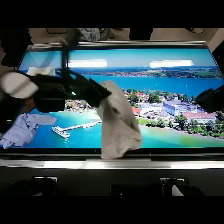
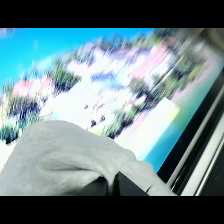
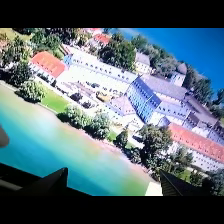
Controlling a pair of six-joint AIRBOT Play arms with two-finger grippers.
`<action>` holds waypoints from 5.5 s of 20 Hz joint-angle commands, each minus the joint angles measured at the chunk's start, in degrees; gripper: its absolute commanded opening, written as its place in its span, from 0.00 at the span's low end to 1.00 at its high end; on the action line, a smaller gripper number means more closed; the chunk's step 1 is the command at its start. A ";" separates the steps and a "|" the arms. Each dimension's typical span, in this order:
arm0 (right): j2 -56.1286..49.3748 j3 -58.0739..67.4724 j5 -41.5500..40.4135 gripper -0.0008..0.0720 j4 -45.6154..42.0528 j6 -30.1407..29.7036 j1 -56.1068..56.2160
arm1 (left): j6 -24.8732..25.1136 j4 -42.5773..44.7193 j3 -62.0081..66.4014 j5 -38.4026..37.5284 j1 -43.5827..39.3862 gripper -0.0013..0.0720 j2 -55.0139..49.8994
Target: Fold the shirts.
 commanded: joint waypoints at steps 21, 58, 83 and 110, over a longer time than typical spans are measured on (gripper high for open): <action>-29.75 -29.77 -16.50 0.99 20.28 -6.88 8.87 | -1.57 -6.62 -46.97 0.28 11.91 0.99 0.09; 12.81 6.19 -27.98 0.08 -31.71 7.32 14.82 | -10.82 8.83 8.17 -5.66 48.30 0.06 32.94; -35.85 -16.04 -23.39 0.09 -16.33 9.31 14.82 | -2.82 3.28 -4.02 -22.40 44.00 0.98 -19.15; 2.10 4.17 -27.21 0.09 -33.20 7.91 14.82 | -3.23 -10.12 8.57 4.13 46.42 0.05 22.77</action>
